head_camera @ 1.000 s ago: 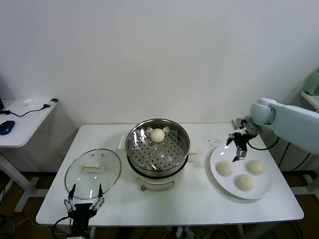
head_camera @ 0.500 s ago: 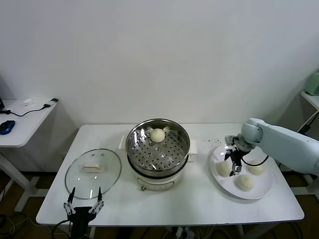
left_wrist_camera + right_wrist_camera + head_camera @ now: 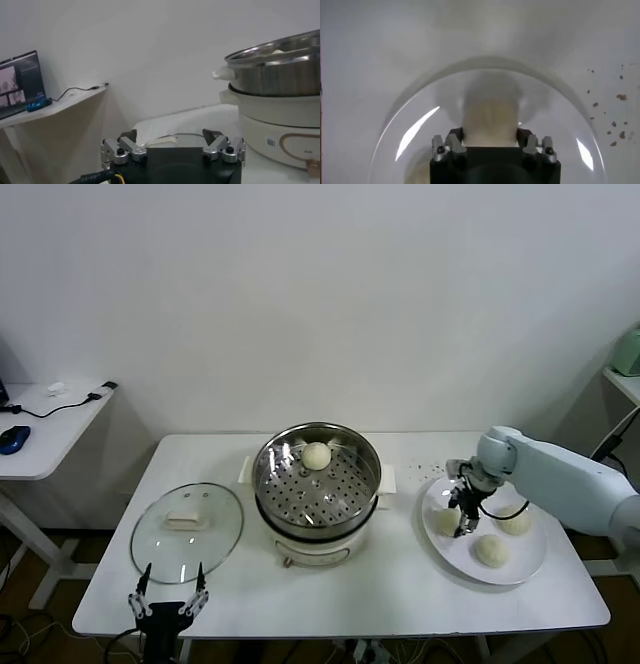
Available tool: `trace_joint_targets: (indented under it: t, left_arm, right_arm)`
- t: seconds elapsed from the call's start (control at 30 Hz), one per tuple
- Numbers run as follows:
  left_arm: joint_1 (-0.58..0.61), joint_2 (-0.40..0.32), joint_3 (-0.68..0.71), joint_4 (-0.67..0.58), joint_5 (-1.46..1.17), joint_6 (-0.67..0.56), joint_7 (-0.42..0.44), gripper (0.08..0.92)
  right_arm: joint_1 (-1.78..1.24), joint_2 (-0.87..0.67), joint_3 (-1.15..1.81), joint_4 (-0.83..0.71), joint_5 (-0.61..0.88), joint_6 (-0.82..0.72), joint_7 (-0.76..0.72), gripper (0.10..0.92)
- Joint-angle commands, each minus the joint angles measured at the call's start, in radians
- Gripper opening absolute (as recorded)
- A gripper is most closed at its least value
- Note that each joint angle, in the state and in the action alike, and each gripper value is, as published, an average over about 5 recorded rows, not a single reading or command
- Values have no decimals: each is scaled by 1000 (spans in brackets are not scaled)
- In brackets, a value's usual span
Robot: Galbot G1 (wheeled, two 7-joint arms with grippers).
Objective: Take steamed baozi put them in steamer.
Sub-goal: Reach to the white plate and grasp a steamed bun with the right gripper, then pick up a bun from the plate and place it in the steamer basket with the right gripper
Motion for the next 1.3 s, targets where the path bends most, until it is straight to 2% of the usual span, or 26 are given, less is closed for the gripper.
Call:
trace_joint_targets:
  t: [0.03, 0.17, 0.3, 0.47, 0.6, 0.9, 1.13, 1.3]
  left_arm:
    - [-1, 1, -1, 2, -4, -3, 0, 823]
    - [-1, 1, 3, 2, -6, -6, 0, 823]
    - [0, 3, 10, -2, -6, -6, 0, 823]
    - [-7, 3, 19, -8, -19, 1, -7, 823]
    - [-6, 9, 25, -14, -26, 0, -6, 823]
    - [6, 36, 28, -23, -78, -4, 1, 823]
    - [23, 56, 17, -28, -97, -6, 6, 823]
    - [27, 59, 16, -28, -93, -12, 6, 823]
  right_arm:
    - [46, -12, -32, 22, 50, -9, 0, 603]
    - [194, -30, -145, 61, 166, -14, 2, 583]
    - [438, 4, -322, 82, 352, -8, -3, 571]
    - [700, 125, -512, 65, 630, -14, -2, 568]
    - [768, 237, -519, 63, 740, -44, -1, 568]
    - [725, 545, -496, 30, 890, -114, 97, 568]
    - [626, 732, -504, -40, 910, -148, 138, 568]
    - [570, 797, -551, -51, 910, -157, 159, 568]
